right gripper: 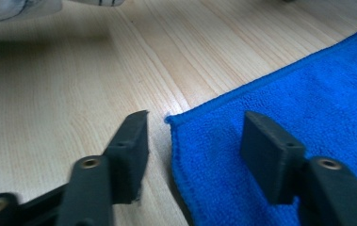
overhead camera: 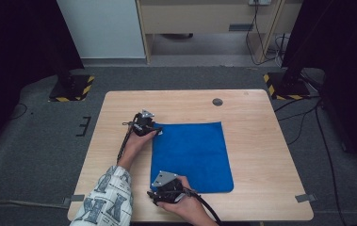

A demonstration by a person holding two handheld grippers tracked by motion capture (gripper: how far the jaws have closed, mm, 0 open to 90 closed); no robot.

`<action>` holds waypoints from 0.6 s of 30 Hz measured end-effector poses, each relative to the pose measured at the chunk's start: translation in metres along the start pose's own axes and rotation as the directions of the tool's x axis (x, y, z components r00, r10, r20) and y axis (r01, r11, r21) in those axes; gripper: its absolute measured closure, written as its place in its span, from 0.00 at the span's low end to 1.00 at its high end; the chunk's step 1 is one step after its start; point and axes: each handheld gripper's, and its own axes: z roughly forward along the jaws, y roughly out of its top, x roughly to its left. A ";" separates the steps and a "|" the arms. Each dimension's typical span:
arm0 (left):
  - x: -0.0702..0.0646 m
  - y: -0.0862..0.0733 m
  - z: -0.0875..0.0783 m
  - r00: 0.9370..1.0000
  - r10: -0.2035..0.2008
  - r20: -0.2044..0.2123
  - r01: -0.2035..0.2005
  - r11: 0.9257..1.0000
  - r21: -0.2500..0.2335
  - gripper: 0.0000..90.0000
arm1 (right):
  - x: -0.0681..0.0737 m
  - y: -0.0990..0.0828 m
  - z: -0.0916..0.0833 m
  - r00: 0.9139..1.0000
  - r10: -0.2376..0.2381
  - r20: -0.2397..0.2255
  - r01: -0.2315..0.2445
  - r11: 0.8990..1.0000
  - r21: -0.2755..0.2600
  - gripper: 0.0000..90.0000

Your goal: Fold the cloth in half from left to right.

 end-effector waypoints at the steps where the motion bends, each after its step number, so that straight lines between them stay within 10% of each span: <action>1: 0.000 0.000 0.000 1.000 -0.001 -0.002 0.001 1.000 -0.004 0.64 | 0.000 0.000 0.000 1.000 0.005 0.002 -0.005 1.000 -0.004 0.53; 8: -0.001 -0.001 -0.001 1.000 -0.010 0.029 0.010 1.000 -0.003 0.90 | -0.005 0.003 0.000 1.000 0.028 -0.012 -0.028 0.999 -0.016 0.89; 18: 0.001 0.011 -0.015 0.996 -0.045 0.072 0.049 0.997 -0.067 0.98 | -0.004 0.007 -0.010 1.000 0.021 -0.010 -0.021 0.999 -0.043 0.98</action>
